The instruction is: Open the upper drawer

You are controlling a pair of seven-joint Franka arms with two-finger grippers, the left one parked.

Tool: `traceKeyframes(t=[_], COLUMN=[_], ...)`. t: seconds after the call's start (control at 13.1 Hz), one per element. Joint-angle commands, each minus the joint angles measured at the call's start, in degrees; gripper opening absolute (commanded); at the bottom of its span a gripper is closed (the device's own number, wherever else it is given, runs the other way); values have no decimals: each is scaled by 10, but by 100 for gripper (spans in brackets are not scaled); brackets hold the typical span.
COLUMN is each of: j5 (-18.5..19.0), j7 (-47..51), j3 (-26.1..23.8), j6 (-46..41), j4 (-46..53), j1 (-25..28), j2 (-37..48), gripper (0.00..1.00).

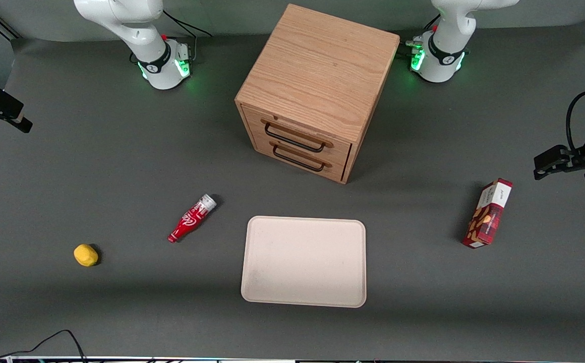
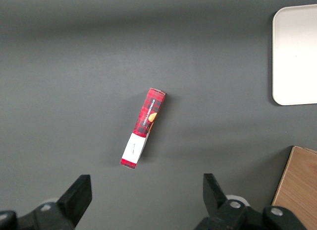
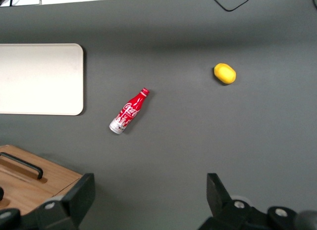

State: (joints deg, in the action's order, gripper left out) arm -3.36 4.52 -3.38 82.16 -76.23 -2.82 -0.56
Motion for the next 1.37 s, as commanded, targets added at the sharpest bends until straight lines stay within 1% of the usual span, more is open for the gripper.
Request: traceKeyframes(t=[0.0, 0.23, 0.38, 0.46, 0.61, 0.84, 0.99, 1.07, 1.29], j5=[-15, -20, -49, -50, -50, -53, -95, -102, -102], j7=[13, 5, 4, 5, 3, 13, 4, 4, 8], j3=[0, -1, -9, -21, -68, -126, -141, -152, -216], j6=[-15, -23, -24, -25, -44, -32, -25, -18, 34], j4=[13, 13, 10, 6, -9, -23, -27, -30, -70], j1=[-3, 2, 5, 6, 2, 5, 5, 7, 7], j2=[-4, -5, -5, -6, -6, -13, -35, -44, -52], gripper=[100, 100, 100, 100, 100, 100, 100, 100, 100])
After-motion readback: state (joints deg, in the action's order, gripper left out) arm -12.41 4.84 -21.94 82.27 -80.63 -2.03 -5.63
